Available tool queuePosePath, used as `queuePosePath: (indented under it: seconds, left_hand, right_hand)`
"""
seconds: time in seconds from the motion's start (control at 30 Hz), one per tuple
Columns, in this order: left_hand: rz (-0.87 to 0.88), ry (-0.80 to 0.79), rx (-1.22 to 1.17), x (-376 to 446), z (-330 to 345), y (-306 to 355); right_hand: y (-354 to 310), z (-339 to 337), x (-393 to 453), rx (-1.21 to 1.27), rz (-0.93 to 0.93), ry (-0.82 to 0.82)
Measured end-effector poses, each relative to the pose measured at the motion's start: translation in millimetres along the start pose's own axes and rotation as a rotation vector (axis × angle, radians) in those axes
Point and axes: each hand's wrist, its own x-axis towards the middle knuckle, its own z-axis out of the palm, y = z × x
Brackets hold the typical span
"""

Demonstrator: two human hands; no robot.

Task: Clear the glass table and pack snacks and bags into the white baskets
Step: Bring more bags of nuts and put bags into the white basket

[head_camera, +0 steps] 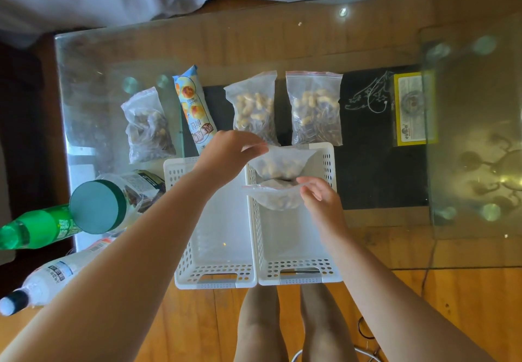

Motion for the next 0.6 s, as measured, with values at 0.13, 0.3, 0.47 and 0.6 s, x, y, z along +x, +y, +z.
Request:
queuePosePath:
  seconds: [0.13, 0.3, 0.47, 0.6]
  left_hand:
    - [0.003, 0.09, -0.1, 18, -14, -3]
    - [0.039, 0.114, 0.046, 78, -15, -5]
    - [-0.084, 0.095, 0.161, 132, -5, -16]
    - [-0.206, 0.027, 0.201, 146, 1, -21]
  right_hand:
    - [-41, -27, 12, 0.018, -0.211, 0.09]
    - [-94, -41, 88, -0.303, -0.393, 0.172]
    - [-107, -32, 160, -0.771, -0.42, 0.021]
    - [-108, -26, 191, -1.049, -0.38, 0.024]
